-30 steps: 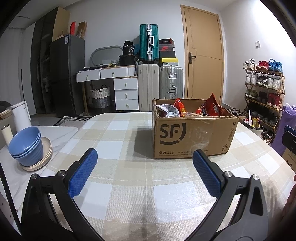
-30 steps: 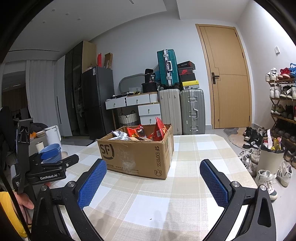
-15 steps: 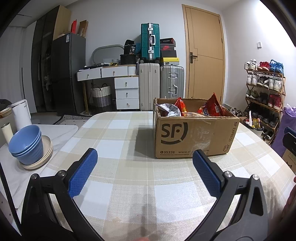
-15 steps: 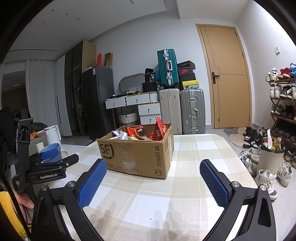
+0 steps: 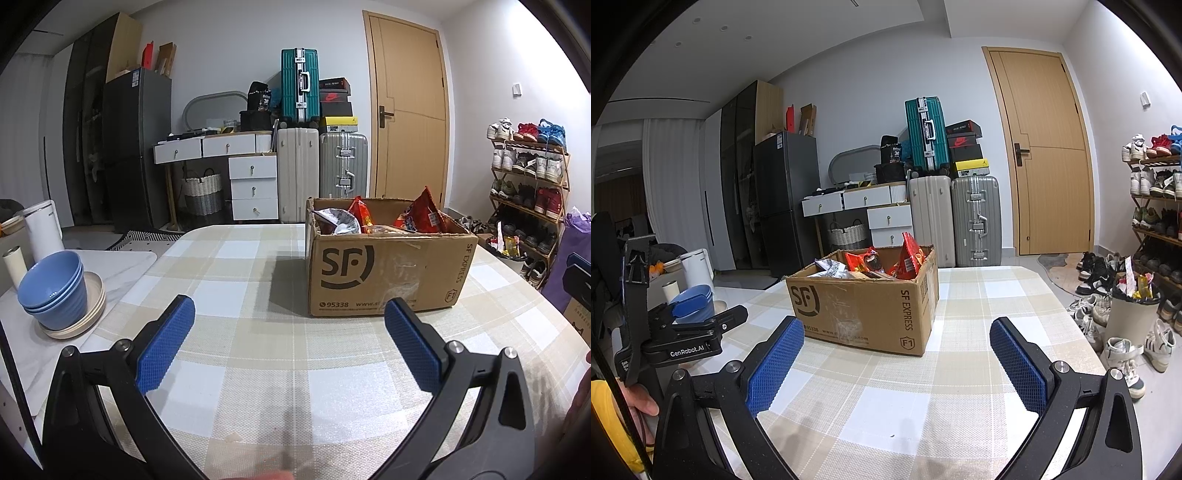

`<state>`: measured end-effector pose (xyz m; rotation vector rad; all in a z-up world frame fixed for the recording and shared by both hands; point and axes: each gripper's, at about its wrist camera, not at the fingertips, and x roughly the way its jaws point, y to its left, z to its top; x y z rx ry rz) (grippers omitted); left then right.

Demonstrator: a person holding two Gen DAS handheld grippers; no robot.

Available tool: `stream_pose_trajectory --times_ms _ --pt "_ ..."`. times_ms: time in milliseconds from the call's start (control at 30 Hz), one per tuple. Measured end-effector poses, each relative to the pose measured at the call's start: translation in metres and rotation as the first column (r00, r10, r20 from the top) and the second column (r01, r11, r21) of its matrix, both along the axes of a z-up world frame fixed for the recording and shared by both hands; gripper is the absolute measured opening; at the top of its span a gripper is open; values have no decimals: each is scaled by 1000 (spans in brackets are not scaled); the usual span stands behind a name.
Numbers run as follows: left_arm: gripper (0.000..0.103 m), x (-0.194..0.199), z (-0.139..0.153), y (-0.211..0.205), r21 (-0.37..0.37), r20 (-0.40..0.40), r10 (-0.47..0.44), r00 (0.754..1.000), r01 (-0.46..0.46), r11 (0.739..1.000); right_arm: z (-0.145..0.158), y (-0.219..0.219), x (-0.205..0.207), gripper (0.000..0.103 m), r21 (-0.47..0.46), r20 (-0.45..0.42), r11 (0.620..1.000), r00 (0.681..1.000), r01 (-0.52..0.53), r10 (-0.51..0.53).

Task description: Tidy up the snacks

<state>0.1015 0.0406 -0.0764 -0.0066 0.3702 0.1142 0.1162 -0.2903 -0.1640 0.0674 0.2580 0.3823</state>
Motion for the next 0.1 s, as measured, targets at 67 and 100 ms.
stream_pose_trajectory --times_ms 67,100 --pt "103 -2 0 -2 11 9 6 1000 -6 1000 0 0 0 102 0 -1 1000 1000 0 0" --pt "103 -2 0 -3 15 13 4 1000 -4 1000 0 0 0 102 0 -1 1000 1000 0 0"
